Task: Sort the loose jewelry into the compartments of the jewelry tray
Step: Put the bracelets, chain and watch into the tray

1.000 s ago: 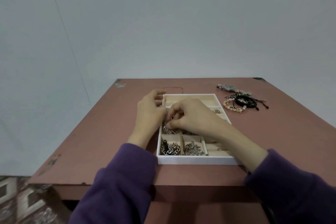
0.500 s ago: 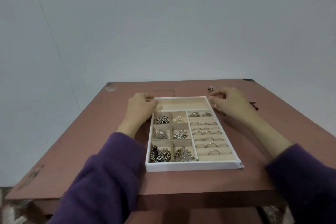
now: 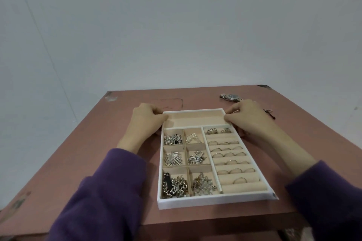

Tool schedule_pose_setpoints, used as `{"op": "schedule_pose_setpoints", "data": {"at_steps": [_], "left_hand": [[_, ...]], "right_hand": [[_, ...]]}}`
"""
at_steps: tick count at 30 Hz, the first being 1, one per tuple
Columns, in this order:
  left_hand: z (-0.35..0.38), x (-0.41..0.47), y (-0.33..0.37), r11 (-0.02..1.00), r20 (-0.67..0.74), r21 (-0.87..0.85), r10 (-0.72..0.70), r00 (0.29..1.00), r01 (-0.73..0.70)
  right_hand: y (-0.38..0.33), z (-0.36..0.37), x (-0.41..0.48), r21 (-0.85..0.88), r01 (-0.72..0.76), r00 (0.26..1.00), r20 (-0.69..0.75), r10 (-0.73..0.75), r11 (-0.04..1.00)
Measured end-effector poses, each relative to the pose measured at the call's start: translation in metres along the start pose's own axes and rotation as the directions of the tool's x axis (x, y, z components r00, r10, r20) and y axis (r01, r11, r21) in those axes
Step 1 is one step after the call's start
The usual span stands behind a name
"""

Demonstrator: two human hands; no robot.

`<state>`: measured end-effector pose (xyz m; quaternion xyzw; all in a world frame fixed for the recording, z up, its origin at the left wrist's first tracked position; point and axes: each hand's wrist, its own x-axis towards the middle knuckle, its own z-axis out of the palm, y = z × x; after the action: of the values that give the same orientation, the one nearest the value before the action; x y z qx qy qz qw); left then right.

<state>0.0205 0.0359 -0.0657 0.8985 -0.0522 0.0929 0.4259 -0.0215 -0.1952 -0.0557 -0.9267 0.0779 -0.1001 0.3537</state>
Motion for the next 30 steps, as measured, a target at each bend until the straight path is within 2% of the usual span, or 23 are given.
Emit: {"op": "schedule_pose_setpoints", "data": {"at_steps": [2, 6, 11, 18, 22, 23, 24, 25, 27, 29, 30], "left_hand": [[0.000, -0.001, 0.001, 1.000, -0.007, 0.015, 0.003, 1.000, -0.003], [0.000, -0.003, 0.008, 0.995, -0.076, 0.071, 0.071, 0.995, -0.066], [-0.001, -0.007, 0.025, 0.979, -0.084, 0.070, 0.198, 0.977, -0.193], [0.001, -0.008, 0.054, 0.945, 0.033, 0.088, 0.312, 0.949, -0.314], [0.013, -0.006, 0.073, 0.922, 0.080, 0.096, 0.367, 0.927, -0.374], [0.016, -0.006, 0.077, 0.917, 0.090, 0.090, 0.380, 0.920, -0.388], [0.020, -0.006, 0.082, 0.914, 0.098, 0.085, 0.389, 0.916, -0.397], [0.024, -0.006, 0.087, 0.911, 0.106, 0.083, 0.394, 0.913, -0.403], [0.032, -0.006, 0.096, 0.906, 0.127, 0.096, 0.399, 0.908, -0.412], [0.039, -0.005, 0.104, 0.899, 0.162, 0.116, 0.403, 0.901, -0.423], [0.042, -0.005, 0.109, 0.895, 0.182, 0.127, 0.403, 0.897, -0.427]], "right_hand": [[0.003, -0.003, 0.001, 0.003, 0.017, 1.000, 0.001, -0.017, 1.000], [0.015, -0.018, 0.010, -0.141, 0.100, 0.975, -0.184, -0.125, 0.985], [0.029, -0.022, 0.004, -0.383, 0.326, 0.929, -0.036, -0.367, 0.864], [0.032, -0.011, 0.007, -0.553, 0.362, 0.891, -0.031, -0.452, 0.751], [0.032, -0.007, 0.010, -0.688, 0.363, 0.853, -0.026, -0.522, 0.629], [0.032, -0.007, 0.011, -0.692, 0.355, 0.850, -0.042, -0.525, 0.629], [0.034, -0.008, 0.012, -0.657, 0.341, 0.854, -0.083, -0.513, 0.673], [0.036, -0.009, 0.013, -0.569, 0.317, 0.873, -0.137, -0.468, 0.759], [0.037, -0.015, 0.012, -0.224, 0.270, 0.920, -0.228, -0.319, 0.937], [0.033, -0.022, 0.013, 0.128, 0.204, 0.949, -0.269, -0.164, 0.971], [0.030, -0.025, 0.013, 0.223, 0.172, 0.956, -0.275, -0.107, 0.959]]}}
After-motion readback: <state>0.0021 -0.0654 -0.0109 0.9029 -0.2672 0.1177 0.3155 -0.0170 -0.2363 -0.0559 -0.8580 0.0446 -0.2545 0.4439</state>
